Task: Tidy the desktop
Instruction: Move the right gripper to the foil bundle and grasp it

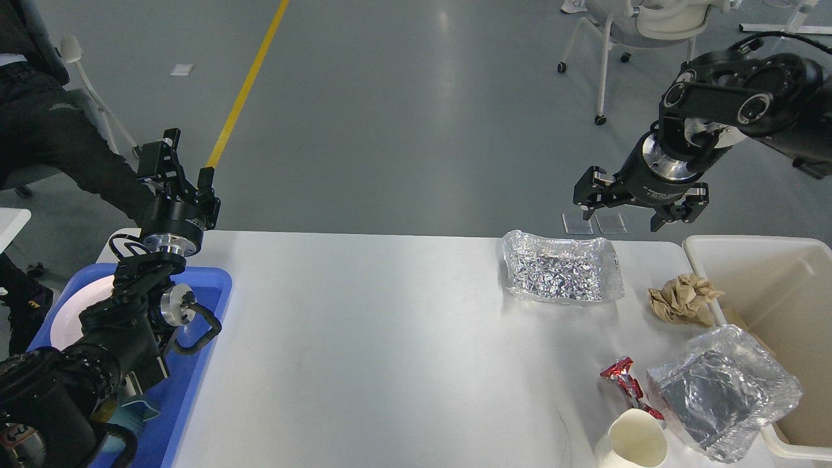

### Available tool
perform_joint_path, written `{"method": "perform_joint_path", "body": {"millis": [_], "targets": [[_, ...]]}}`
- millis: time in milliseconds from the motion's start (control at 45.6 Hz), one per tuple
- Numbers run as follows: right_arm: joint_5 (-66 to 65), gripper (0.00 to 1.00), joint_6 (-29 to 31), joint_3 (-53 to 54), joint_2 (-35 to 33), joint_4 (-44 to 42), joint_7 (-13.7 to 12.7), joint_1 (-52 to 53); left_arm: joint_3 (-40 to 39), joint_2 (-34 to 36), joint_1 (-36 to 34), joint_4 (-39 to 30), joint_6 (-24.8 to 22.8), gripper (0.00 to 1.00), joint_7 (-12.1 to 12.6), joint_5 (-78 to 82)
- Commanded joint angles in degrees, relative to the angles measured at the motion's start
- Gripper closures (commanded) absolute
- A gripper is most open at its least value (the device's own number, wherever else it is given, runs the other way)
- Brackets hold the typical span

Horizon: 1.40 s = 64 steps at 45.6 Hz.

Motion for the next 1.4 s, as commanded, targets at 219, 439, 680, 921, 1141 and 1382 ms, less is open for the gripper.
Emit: {"method": "perform_joint_path", "body": {"millis": [219, 439, 680, 921, 1141, 1382], "targets": [[0.1, 0.0, -16.7, 0.0, -0.4, -0.7, -0.1, -7.4, 0.0, 0.0, 0.0, 0.0, 0.0, 0.04, 0.0, 0.0], [-0.1, 0.0, -26.0, 4.5, 0.0, -6.7, -0.1, -20.2, 0.0, 0.0, 0.0, 0.0, 0.0, 0.04, 0.0, 0.0], [-1.7, 0.0, -26.9, 5.0, 2.8, -14.5, 8.9, -30.1, 0.0, 0.0, 0.0, 0.0, 0.0, 0.04, 0.0, 0.0], [-3.5, 0.0, -26.8, 5.4, 4.3, -18.8, 12.5, -33.8, 0.0, 0.0, 0.0, 0.0, 0.0, 0.03, 0.0, 0.0], [-2.6, 0.0, -26.9, 7.6, 7.2, -26.4, 12.5, -40.0, 0.0, 0.0, 0.0, 0.0, 0.0, 0.04, 0.0, 0.0], [-2.6, 0.0, -29.1, 8.5, 8.5, -30.9, 13.0, -44.5, 0.0, 0.0, 0.0, 0.0, 0.0, 0.04, 0.0, 0.0]]}}
